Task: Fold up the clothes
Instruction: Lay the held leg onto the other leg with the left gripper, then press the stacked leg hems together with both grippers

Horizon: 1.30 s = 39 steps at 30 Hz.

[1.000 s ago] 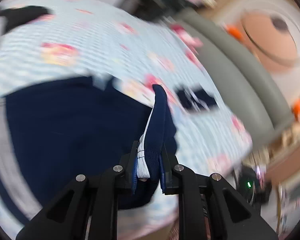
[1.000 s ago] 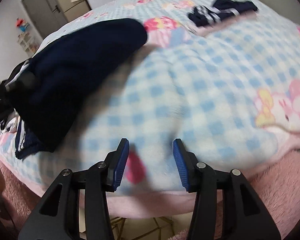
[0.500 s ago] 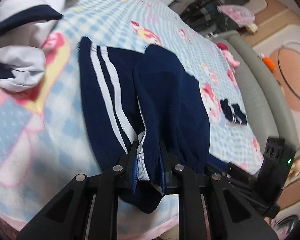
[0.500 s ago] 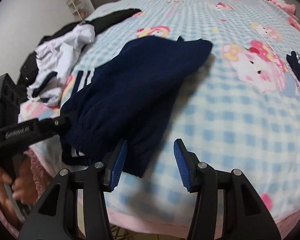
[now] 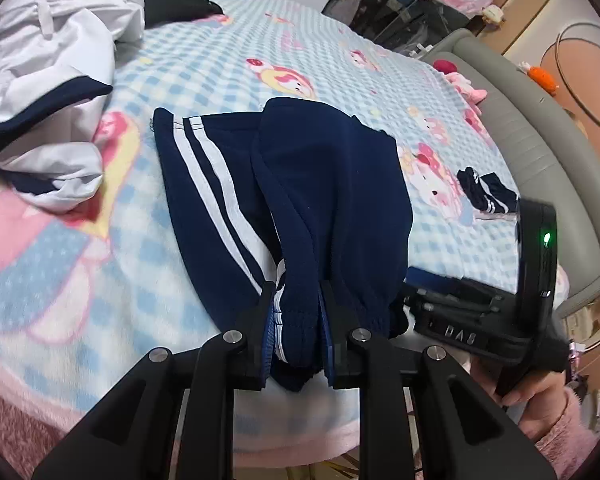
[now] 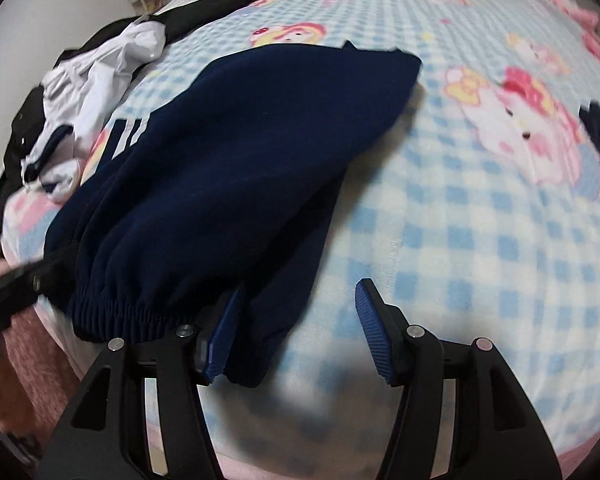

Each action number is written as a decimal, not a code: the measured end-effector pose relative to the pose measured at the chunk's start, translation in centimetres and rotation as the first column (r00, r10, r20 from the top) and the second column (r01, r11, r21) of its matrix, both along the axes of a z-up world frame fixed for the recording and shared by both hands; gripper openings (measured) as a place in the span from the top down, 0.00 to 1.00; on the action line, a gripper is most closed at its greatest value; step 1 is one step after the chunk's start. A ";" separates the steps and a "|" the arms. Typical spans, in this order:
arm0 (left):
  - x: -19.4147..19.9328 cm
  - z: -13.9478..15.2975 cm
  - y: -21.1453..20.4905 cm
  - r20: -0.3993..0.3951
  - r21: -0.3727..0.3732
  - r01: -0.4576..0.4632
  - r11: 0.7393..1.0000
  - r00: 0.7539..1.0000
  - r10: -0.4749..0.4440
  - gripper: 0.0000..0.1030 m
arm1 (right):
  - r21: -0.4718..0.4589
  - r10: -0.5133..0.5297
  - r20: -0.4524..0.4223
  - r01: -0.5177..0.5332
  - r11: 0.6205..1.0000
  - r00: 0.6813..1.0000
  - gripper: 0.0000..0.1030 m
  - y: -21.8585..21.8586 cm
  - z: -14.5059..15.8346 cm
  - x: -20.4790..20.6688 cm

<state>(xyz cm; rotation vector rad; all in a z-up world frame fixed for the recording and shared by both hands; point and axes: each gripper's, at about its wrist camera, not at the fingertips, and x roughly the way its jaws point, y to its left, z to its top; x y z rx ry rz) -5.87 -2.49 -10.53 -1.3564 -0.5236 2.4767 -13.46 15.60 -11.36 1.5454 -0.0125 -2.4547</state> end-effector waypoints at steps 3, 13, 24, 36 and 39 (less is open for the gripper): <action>-0.3 -1.3 -0.2 0.052 -0.009 0.008 1.000 0.999 -0.008 0.80 | 0.050 0.026 -0.056 -0.024 0.998 0.998 0.44 -0.5 1.0 0.3; -0.5 -1.3 -6.2 0.057 0.221 -0.071 0.973 0.997 0.059 0.52 | -0.215 -0.119 0.024 0.121 0.969 0.993 0.44 5.7 0.6 1.7; -1.3 -4.2 -4.1 0.150 0.217 -0.026 0.976 0.989 -0.007 0.42 | -0.321 -0.025 0.054 0.042 0.946 0.998 0.36 2.5 -0.3 1.2; -0.3 -1.7 -2.4 0.070 0.152 0.004 0.988 0.997 -0.015 0.74 | -0.217 -0.002 -0.018 -0.002 0.976 1.000 0.89 1.7 2.3 3.0; 0.5 -1.5 -2.8 0.080 0.188 0.010 0.982 0.996 -0.025 0.75 | -0.260 -0.006 -0.002 0.005 0.966 1.000 0.89 2.1 2.0 4.1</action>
